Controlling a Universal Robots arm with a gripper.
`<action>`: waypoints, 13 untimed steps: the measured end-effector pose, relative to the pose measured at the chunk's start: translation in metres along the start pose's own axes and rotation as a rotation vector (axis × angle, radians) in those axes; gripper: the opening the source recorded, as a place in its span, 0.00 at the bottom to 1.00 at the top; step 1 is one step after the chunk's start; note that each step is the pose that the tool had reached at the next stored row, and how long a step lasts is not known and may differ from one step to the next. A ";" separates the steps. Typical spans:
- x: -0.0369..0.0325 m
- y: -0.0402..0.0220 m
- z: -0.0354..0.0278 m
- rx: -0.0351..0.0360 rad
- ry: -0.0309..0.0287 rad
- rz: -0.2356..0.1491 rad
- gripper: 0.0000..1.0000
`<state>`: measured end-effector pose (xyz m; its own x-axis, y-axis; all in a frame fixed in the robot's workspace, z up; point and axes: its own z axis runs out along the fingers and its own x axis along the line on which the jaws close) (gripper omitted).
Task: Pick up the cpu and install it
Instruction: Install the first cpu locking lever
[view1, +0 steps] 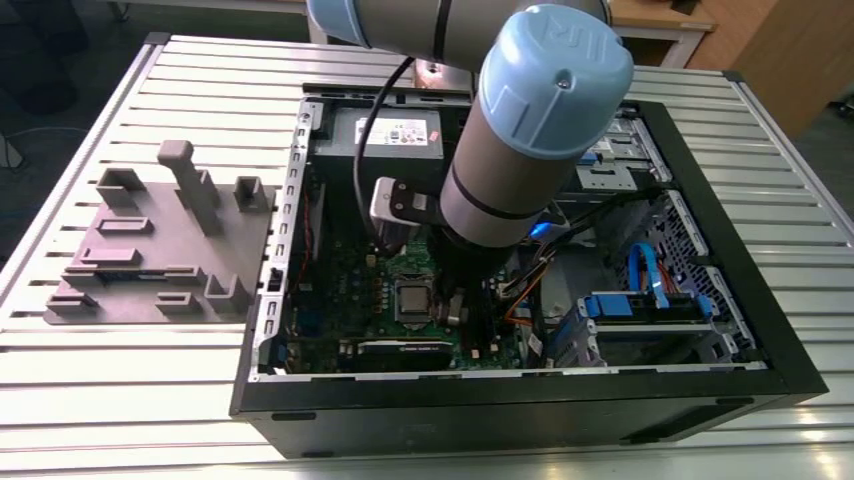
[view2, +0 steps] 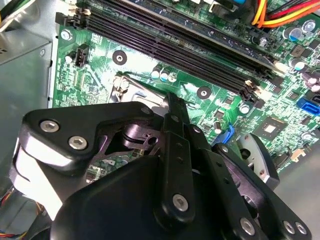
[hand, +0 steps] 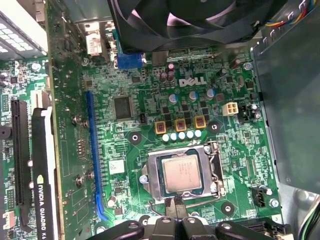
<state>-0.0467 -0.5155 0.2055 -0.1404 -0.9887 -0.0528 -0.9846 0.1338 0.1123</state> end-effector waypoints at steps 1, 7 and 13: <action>0.0000 0.0000 0.0001 0.0000 0.0000 0.000 0.11; -0.0001 -0.0014 0.0014 0.0000 -0.0002 -0.001 0.11; 0.0002 -0.0020 0.0045 0.0010 0.0042 -0.035 0.11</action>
<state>-0.0453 -0.5157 0.2009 -0.1058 -0.9930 -0.0525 -0.9890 0.0995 0.1095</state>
